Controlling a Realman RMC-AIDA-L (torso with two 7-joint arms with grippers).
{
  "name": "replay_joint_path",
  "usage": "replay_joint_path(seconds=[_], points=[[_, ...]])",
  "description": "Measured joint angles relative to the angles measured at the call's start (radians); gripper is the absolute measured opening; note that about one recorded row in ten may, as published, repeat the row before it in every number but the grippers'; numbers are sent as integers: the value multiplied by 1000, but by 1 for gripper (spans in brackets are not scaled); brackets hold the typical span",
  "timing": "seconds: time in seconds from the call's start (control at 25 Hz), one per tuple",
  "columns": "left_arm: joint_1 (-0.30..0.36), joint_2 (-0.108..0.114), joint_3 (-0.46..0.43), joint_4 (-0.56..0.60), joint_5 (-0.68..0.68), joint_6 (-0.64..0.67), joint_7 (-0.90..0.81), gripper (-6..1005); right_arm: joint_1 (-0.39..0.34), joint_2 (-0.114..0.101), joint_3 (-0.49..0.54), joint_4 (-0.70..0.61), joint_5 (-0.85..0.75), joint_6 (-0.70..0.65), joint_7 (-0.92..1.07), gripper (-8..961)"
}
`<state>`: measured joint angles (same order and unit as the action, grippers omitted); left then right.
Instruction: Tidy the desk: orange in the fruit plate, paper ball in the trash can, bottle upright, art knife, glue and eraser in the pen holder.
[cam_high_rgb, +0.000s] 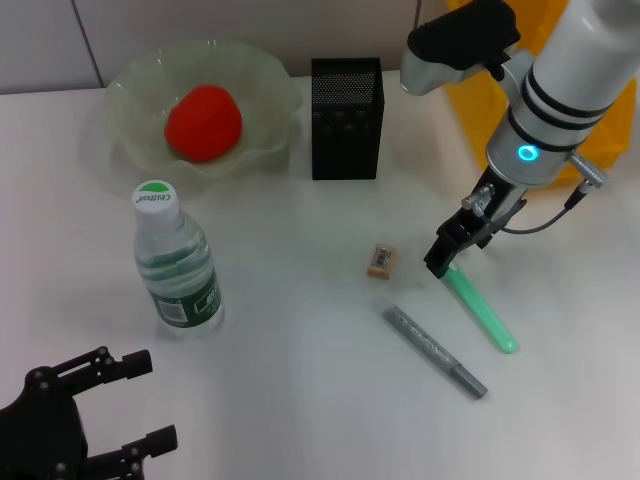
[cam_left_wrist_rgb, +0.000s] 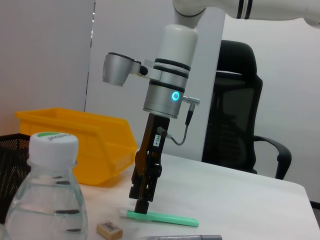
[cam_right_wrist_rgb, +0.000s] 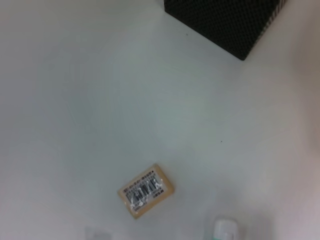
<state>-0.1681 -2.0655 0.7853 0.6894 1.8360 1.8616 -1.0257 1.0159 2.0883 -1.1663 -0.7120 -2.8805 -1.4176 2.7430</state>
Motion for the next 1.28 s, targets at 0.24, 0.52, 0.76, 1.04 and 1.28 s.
replay_joint_path(seconds=[0.24,0.52,0.76,1.04,1.28], points=[[-7,2,0,-14,1,-6,3,774,1,1,-6,5,11,5,3,742],[-12,1,0,-15,2,-11,3,774,12,2,-6,50,22,32,4,742],[-15,-1,0,-15,4,-14,3,773,13,3,-22,52,24,44,22,742],[-16,-1,0,-16,5,-15,3,773,16,3,-90,52,25,52,65,740],[-18,-1,0,-16,3,-14,3,773,18,2,-94,52,37,51,63,724]])
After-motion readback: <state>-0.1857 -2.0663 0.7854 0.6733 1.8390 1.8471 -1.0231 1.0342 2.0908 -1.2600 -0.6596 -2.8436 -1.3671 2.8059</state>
